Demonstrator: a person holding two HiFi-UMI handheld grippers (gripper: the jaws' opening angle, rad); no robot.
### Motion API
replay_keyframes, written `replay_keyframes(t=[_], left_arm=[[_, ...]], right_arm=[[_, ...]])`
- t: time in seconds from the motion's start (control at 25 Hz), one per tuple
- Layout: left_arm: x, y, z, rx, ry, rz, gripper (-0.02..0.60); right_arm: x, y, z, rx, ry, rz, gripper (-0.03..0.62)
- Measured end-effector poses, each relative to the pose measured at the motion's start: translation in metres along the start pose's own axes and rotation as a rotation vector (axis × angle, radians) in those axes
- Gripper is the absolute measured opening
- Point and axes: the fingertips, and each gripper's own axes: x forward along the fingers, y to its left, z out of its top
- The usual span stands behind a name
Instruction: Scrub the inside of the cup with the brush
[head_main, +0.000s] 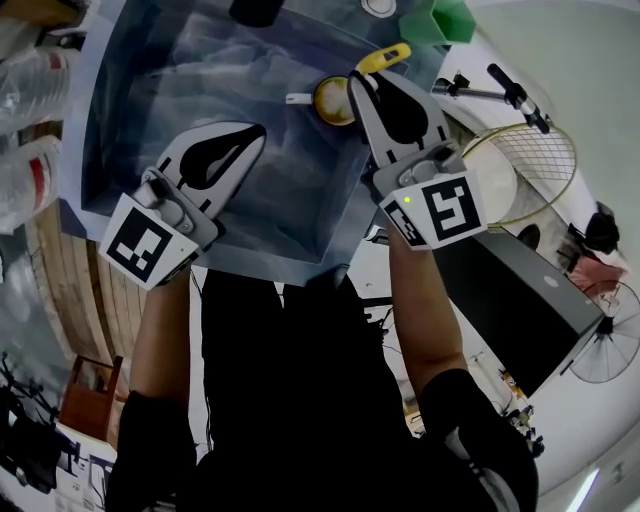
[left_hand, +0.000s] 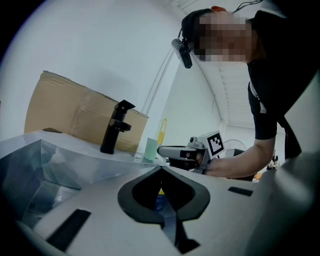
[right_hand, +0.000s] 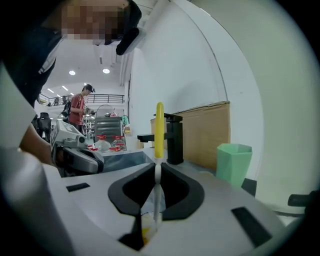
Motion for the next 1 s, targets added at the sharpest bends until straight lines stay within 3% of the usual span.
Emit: replay_keyframes(t=[0.24,0.48,0.76,1.0], left_arm=[[-0.008,-0.001,0.024,0.009,-0.017,-0.020,0.015],[-0.028,-0.006,0.083,0.058,-0.069,-0.056,0.015],[-0.063,-0.032,0.177,0.109,-0.236,-0.044,0.015],[-0.107,-0.060,0.233,0.147,-0.345,0.044,0.015]], right_arm=[[-0.024,0.003,0.039,-0.014,-0.060,-0.081,0.048],[-0.070,0.007,0.118,-0.045,-0.152,-0.207,0.048],[-0.133,0.024,0.196,-0.058,-0.223,-0.340,0.048],[-0.194,0.052,0.232,-0.059,-0.269,-0.396,0.048]])
